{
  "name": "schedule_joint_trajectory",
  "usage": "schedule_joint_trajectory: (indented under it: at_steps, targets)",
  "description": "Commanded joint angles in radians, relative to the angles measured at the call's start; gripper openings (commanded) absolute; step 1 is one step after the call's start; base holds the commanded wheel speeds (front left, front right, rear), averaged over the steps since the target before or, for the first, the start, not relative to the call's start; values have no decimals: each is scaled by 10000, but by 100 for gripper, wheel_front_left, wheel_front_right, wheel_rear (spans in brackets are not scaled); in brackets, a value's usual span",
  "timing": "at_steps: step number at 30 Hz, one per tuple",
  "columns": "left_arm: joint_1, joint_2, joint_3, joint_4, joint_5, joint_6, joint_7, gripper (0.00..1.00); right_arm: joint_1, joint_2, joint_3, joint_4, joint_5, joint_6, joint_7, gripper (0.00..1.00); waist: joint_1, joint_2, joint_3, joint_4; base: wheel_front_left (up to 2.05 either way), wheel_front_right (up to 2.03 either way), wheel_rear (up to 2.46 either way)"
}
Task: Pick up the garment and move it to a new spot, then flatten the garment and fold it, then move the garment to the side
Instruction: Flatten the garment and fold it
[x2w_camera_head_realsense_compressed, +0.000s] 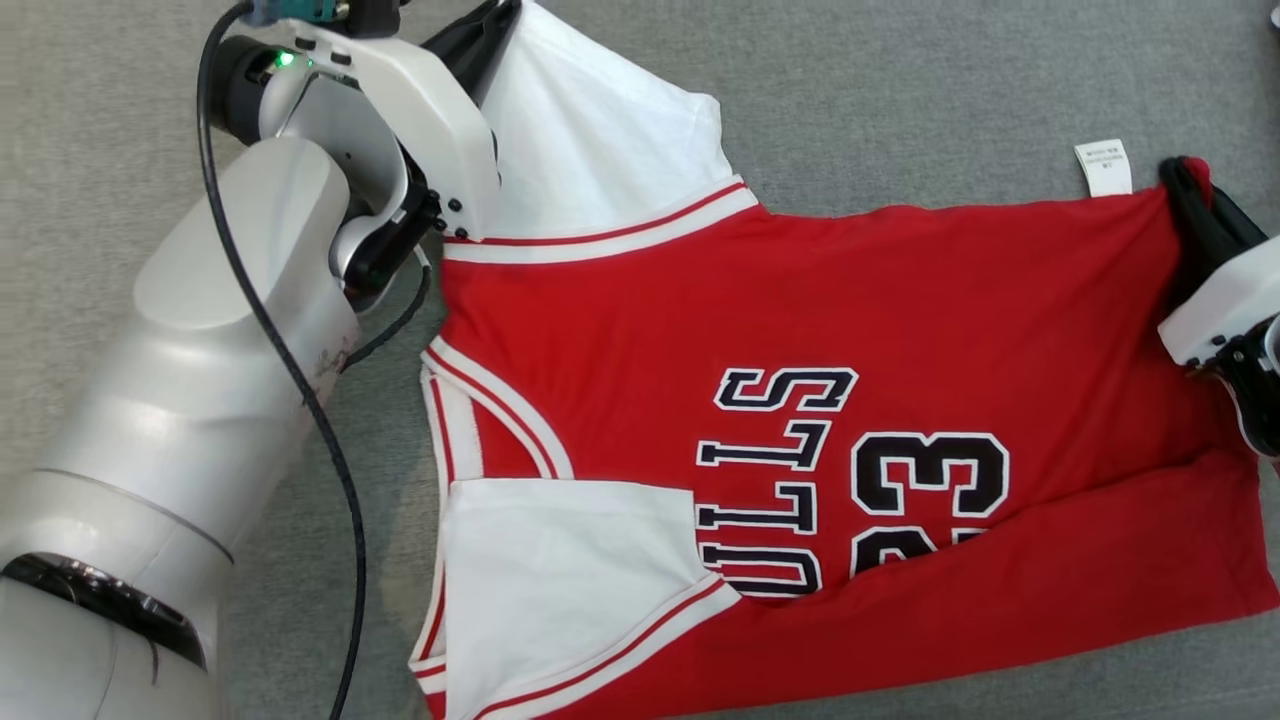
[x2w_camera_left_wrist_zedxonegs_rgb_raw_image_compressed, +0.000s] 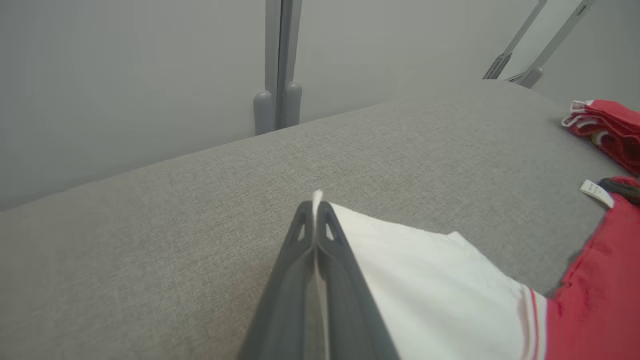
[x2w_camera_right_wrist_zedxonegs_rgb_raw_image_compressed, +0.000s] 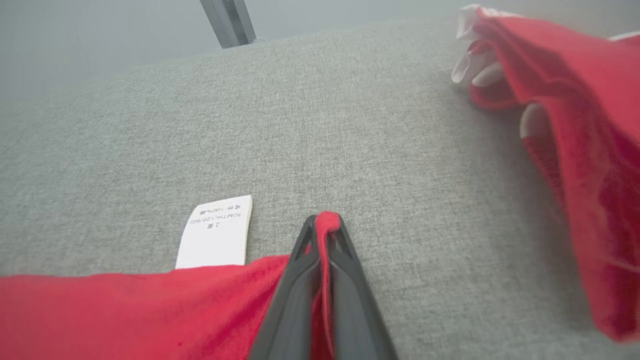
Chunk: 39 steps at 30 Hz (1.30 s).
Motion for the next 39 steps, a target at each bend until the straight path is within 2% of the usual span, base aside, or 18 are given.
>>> schedule_joint_trajectory:
  at_steps: [1, 18, 26, 31, 33, 39]
  targets:
    - [150, 153, -36, -159, -205, -10, -228, 0, 252, -105, -47, 84, -26, -3, 19, 0, 0, 0, -237, 246, 0, 0, 0]
    - [2328, 950, -1010, -2547, -1792, -11, -2078, 0, 1827, -939, -1199, -66, -506, -3, 8, 0, 0, 0, -2060, 1318, 0, 0, 0]
    - [3722, 1783, -1128, -4067, -2189, -11, -2455, 0, 3009, -1132, -1765, -804, -952, -3, 6, 0, 0, 0, -2982, 1550, 0, 0, 0]
    - [4696, 2393, -1245, -5139, -2249, 34, -2498, 0, 3723, -1349, -1743, -1199, -908, -3, 6, 0, 0, 0, -3457, 1686, 0, 0, 0]
    - [5213, 2746, -1366, -5804, -2293, 159, -2418, 0, 4042, -1589, -1640, -1388, -787, -3, 6, 0, 0, 0, -3679, 1760, 0, 0, 0]
    - [5952, 3281, -1641, -6767, -2222, 604, -2189, 0, 4566, -2034, -1330, -1609, -414, -3, 7, 0, 0, 0, -4011, 1859, 0, 0, 0]
